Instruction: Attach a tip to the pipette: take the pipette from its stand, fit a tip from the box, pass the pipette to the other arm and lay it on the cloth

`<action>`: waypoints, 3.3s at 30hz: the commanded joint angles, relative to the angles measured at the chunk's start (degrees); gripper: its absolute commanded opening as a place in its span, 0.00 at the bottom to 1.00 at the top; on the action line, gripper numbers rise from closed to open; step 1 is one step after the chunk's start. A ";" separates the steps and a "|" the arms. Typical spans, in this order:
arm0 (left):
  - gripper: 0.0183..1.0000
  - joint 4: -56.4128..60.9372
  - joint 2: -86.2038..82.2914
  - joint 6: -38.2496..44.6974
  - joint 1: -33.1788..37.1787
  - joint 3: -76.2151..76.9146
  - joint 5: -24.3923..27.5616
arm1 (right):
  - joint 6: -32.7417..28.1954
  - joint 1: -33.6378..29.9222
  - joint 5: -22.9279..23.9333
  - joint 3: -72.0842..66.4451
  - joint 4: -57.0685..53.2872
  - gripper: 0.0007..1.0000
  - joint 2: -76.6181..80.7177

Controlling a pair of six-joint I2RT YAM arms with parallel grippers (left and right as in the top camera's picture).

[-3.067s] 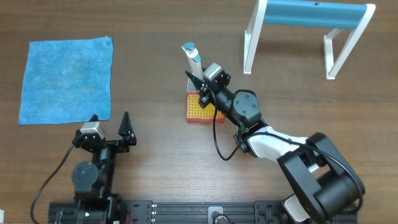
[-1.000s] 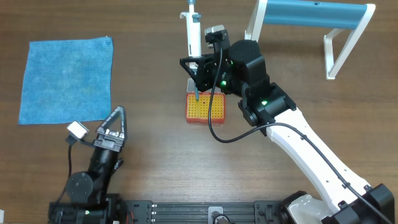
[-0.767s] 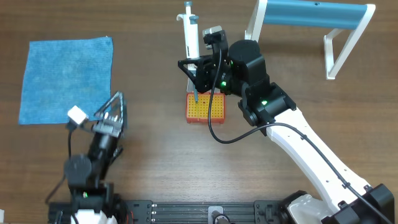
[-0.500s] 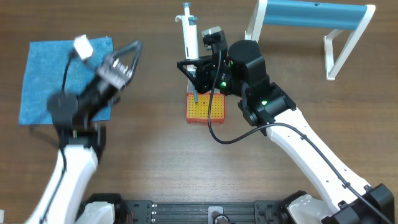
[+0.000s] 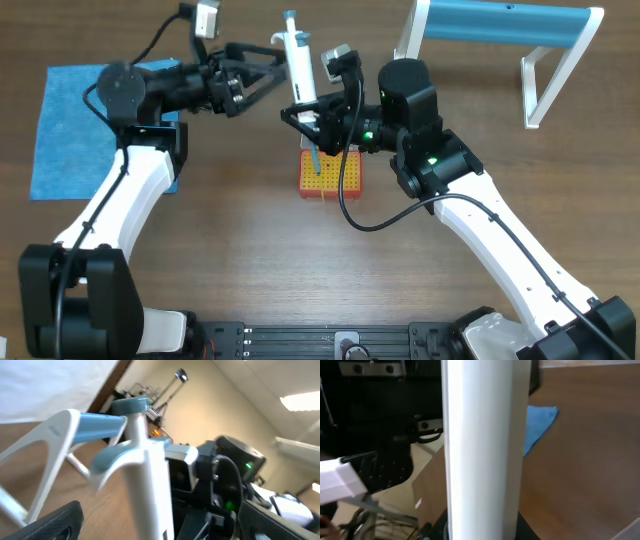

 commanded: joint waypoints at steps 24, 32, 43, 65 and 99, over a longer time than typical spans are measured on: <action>0.01 -18.03 0.35 6.21 -2.75 1.49 -4.00 | -4.90 -3.34 -14.75 0.63 -3.26 0.78 -0.94; 0.01 -62.40 0.50 21.99 4.11 1.49 -43.36 | -18.01 -16.92 -12.46 0.63 -20.59 0.78 -0.96; 0.01 -110.07 2.91 42.16 17.77 24.28 -55.89 | -17.11 -17.42 -8.83 0.66 -16.74 0.78 -0.92; 0.01 -142.24 52.11 80.56 23.08 87.19 -85.57 | -5.79 -16.55 -5.27 0.63 -16.52 0.78 -0.20; 0.01 -136.85 62.69 84.30 23.89 86.99 -78.73 | -0.28 -13.66 -4.20 0.63 -16.52 0.78 -0.17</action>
